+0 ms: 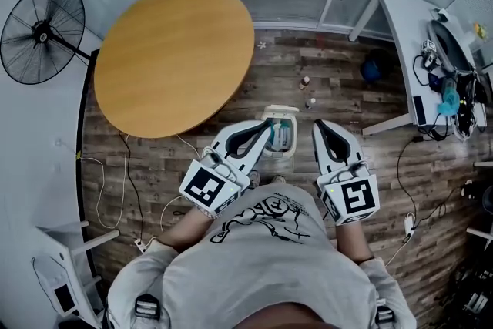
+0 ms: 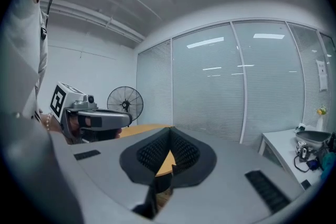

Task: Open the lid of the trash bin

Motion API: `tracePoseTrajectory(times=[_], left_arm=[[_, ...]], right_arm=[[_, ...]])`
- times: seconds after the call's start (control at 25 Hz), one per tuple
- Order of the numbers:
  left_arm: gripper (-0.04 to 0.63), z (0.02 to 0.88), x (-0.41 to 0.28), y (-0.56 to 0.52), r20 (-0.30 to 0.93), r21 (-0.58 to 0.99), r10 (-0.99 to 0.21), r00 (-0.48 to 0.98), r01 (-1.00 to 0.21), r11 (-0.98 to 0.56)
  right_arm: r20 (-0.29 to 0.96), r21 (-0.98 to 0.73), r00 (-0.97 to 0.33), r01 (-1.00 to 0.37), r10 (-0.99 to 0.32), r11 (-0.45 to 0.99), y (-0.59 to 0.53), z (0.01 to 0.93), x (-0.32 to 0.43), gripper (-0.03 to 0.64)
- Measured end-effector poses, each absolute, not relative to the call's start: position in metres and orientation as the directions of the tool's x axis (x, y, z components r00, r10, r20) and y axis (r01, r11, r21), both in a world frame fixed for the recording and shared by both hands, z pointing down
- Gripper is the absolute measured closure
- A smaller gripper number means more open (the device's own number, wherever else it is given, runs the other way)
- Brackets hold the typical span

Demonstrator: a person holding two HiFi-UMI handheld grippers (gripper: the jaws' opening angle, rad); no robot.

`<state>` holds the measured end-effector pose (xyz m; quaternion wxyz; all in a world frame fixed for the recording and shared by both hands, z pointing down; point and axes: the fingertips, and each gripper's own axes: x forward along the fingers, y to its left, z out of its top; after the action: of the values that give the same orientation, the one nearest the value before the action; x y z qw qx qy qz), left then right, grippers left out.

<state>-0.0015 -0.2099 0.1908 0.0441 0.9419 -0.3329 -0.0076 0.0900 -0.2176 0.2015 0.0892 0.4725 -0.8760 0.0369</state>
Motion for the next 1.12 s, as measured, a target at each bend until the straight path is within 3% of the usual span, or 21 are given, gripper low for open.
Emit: tracePoseTrajectory(times=[1.12], left_arm=[[0.575, 0.143, 0.007, -0.197, -0.055, 0.071, -0.64, 0.766, -0.637, -0.768]], right_arm=[[0.131, 0.02, -0.549, -0.831, -0.825, 0.556, -0.206, 0.155, 0.101, 0.612]])
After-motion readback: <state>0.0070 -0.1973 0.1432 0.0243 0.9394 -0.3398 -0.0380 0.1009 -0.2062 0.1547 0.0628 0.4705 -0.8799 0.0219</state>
